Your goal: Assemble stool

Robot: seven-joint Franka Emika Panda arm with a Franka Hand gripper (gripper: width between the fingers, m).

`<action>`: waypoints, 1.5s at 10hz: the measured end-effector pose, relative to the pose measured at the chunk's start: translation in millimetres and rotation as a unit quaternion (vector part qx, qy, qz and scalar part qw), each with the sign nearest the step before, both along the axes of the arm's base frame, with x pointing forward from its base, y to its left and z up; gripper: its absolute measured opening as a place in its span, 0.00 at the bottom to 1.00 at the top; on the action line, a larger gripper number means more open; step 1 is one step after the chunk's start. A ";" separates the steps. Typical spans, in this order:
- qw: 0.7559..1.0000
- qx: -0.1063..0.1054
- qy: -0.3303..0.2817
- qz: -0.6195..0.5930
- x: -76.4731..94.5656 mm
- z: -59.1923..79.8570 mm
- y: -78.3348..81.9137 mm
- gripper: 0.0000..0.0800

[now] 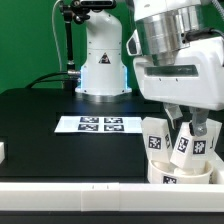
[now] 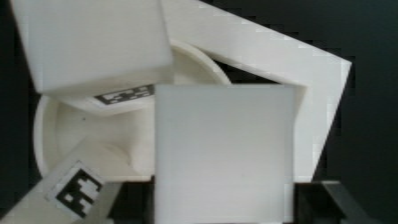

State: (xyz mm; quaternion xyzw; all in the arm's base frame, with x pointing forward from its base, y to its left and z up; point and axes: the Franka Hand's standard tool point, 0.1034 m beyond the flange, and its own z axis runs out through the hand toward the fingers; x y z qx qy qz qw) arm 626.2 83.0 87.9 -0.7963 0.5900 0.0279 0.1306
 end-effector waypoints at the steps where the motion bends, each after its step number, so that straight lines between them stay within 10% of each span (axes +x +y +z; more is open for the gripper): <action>1: 1.000 0.000 0.000 0.002 0.0 0.0 0.2 0.43; 2: 1.000 0.000 -0.001 0.002 0.0 0.3 0.6 0.71; 4: 1.000 -0.001 -0.010 0.022 2.5 14.1 5.8 0.79; 9: 0.986 -0.019 -0.043 0.160 2.8 17.2 8.0 0.81; 15: 0.875 -0.071 -0.109 0.467 7.9 24.1 14.7 0.81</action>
Offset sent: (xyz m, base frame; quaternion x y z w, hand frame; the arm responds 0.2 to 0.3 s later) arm -0.0049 0.0058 0.0242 -0.0195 0.0017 -0.0296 0.9994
